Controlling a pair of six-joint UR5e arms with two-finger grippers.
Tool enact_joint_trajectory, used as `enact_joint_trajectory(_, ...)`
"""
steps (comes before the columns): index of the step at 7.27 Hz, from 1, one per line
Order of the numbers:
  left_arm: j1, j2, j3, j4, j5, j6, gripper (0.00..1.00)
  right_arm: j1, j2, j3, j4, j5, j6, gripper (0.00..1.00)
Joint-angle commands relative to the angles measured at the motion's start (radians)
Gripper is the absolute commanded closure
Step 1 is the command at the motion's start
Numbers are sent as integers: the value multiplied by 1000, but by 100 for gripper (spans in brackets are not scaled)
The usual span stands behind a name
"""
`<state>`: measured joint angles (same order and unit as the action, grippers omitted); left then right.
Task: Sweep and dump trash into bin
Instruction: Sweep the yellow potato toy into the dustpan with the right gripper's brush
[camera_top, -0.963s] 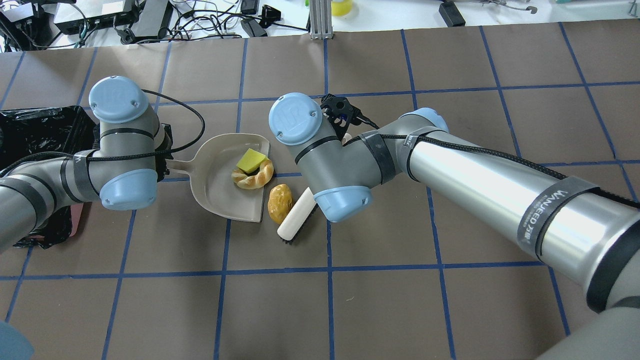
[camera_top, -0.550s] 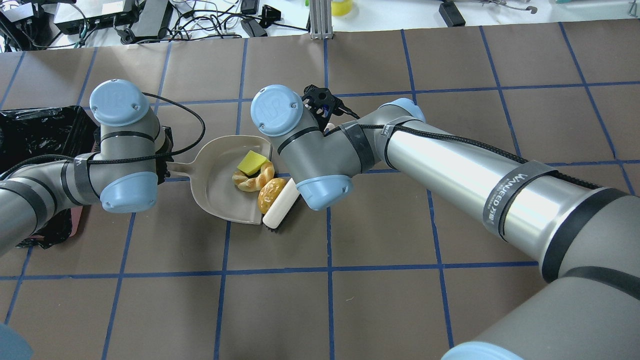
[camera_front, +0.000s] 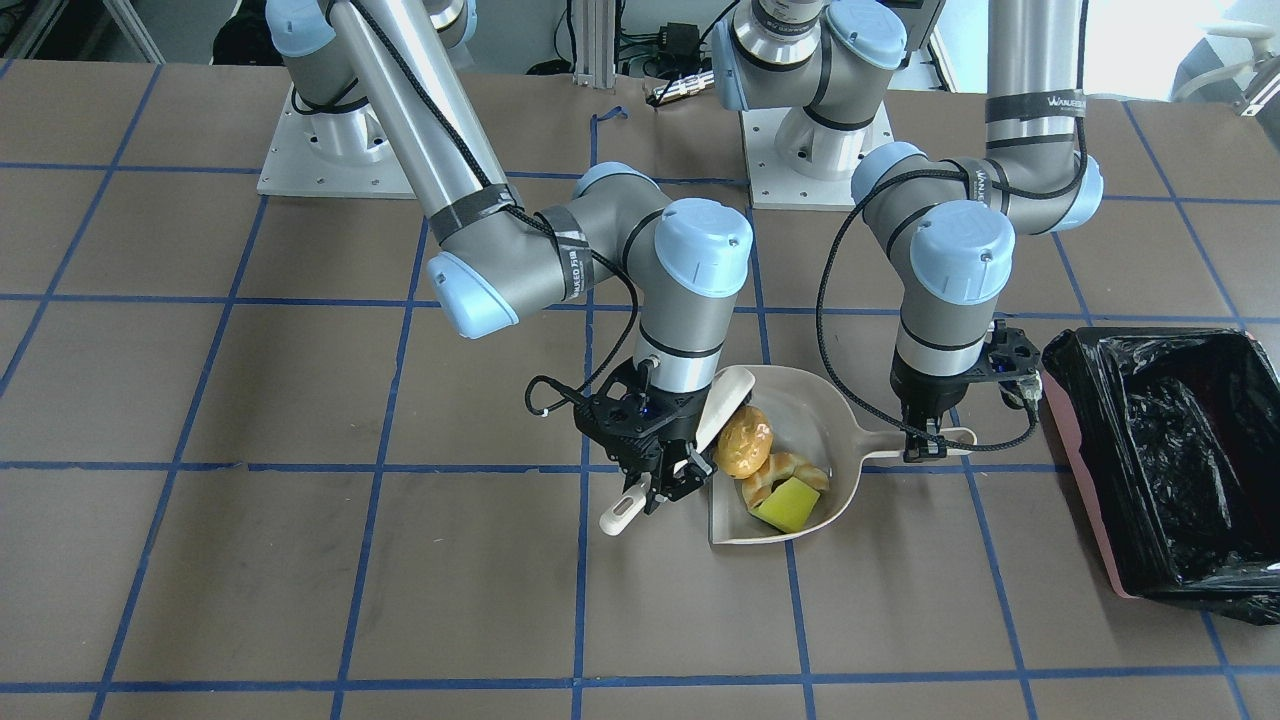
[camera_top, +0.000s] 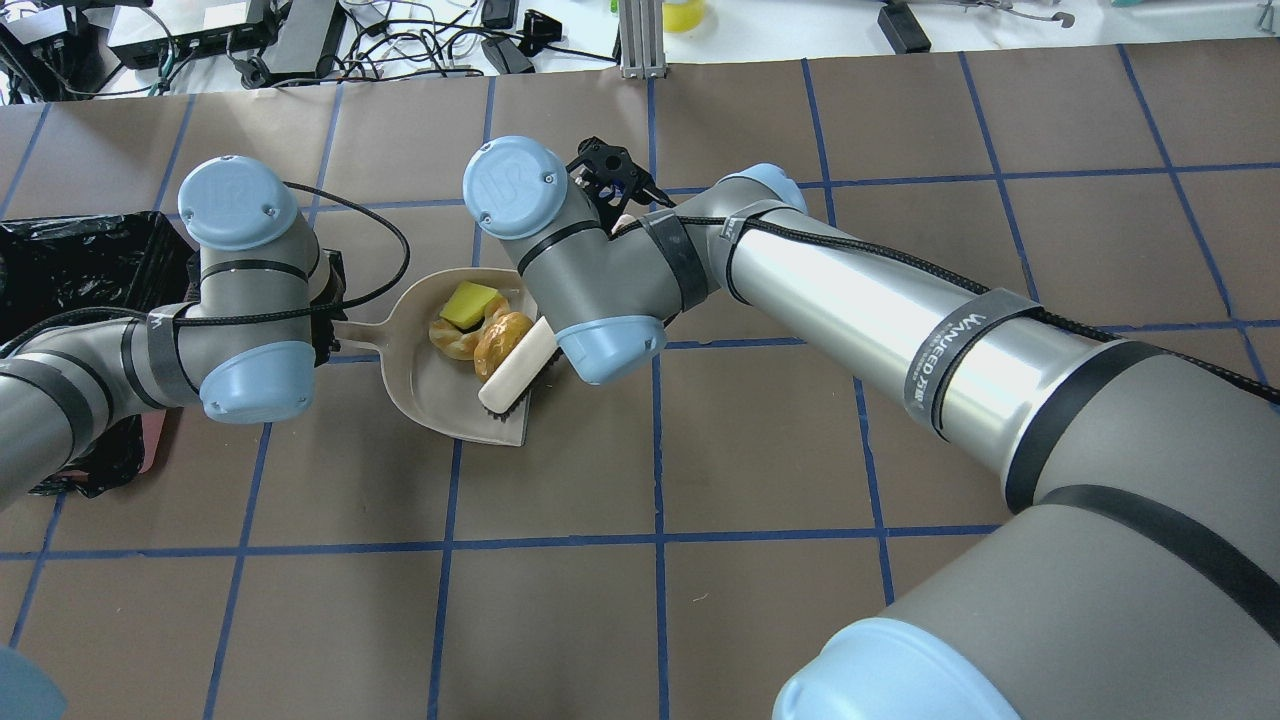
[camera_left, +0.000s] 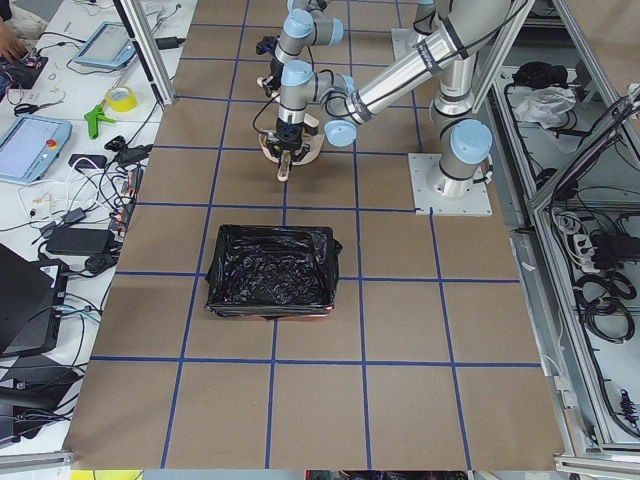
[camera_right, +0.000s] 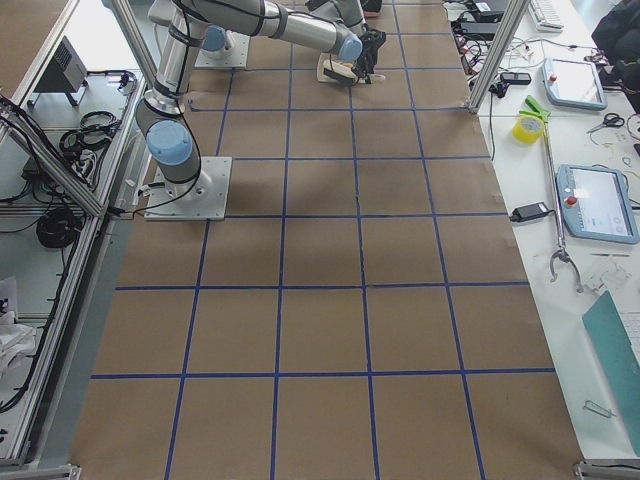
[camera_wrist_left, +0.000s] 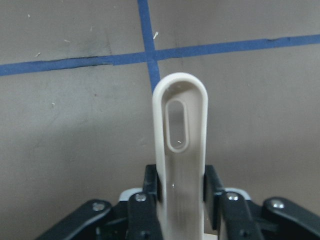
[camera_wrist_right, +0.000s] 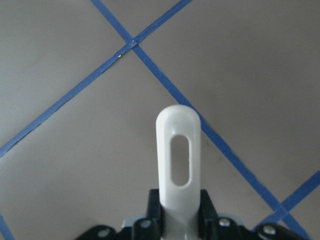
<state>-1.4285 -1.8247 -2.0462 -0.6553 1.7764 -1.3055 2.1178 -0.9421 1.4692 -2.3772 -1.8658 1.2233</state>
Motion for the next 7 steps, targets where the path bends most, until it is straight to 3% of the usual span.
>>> enact_joint_trajectory(1,0,-2,4,0,0,2,100,56,55,-67,6,0,99,96)
enact_joint_trajectory(3,0,-1,4,0,1,8,100,59,56,-113,103,0,66,96)
enact_joint_trajectory(7,0,-1,4,0,-6,8,100,-40,-26,-69,176,-10,-190,96)
